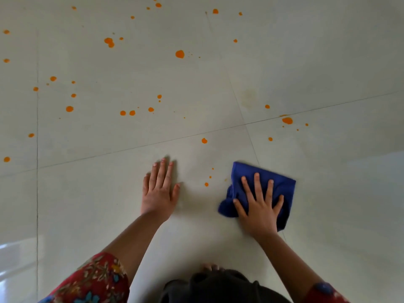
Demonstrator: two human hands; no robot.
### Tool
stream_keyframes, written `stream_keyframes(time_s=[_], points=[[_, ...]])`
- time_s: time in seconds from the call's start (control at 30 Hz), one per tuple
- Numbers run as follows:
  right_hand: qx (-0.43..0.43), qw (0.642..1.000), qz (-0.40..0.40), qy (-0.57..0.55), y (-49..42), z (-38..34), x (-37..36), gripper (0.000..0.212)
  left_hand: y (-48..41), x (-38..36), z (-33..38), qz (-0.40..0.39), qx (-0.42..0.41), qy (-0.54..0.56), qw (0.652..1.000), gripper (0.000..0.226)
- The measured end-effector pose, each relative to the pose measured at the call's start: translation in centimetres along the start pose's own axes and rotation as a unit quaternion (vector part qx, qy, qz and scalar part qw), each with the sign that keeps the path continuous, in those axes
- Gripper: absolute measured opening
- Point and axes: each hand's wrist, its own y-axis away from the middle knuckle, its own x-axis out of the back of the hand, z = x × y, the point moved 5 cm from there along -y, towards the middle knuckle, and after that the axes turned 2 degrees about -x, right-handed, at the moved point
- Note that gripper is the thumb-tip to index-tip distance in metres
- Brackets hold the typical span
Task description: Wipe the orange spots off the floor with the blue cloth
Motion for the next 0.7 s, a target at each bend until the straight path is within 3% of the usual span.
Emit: stream_keyframes(time_s=[0.13,0.2,0.33,0.4,0.47,0.53,0.57,0.7], points=[[-0.002,0.999,0.041,0.025,-5.6,-3.9,2.2,0.073,0.0,-0.4,0.4,0.029,0.009,-0.013,0.999,0.064],[0.060,0.994,0.083,0.027,-5.4,-7.5,2.4,0.069,-0.1,-0.3,0.3,0.037,0.005,-0.017,0.999,0.063],[0.198,0.978,0.053,0.028,1.0,-6.4,-0.4,0.068,0.0,0.2,-0.6,0.044,-0.020,-0.032,0.998,0.060],[0.171,0.982,0.066,0.042,0.6,-3.4,-0.3,0.067,-0.1,0.1,-0.9,0.045,-0.032,-0.033,0.998,0.059],[0.083,0.992,0.087,0.033,-2.8,-2.8,0.6,0.066,-0.2,0.0,-0.8,0.048,-0.035,-0.028,0.998,0.058],[0.006,0.995,0.096,-0.004,-6.7,-5.5,1.6,0.065,-0.4,0.0,-0.7,0.048,-0.034,-0.023,0.998,0.057],[0.015,0.995,0.095,-0.019,-7.2,-7.9,1.8,0.065,-0.3,-0.1,-0.8,0.048,-0.037,-0.021,0.998,0.057],[0.215,0.974,0.075,0.018,0.4,-12.7,-0.9,0.067,-0.2,0.3,-1.5,0.054,-0.046,-0.001,0.997,0.054]])
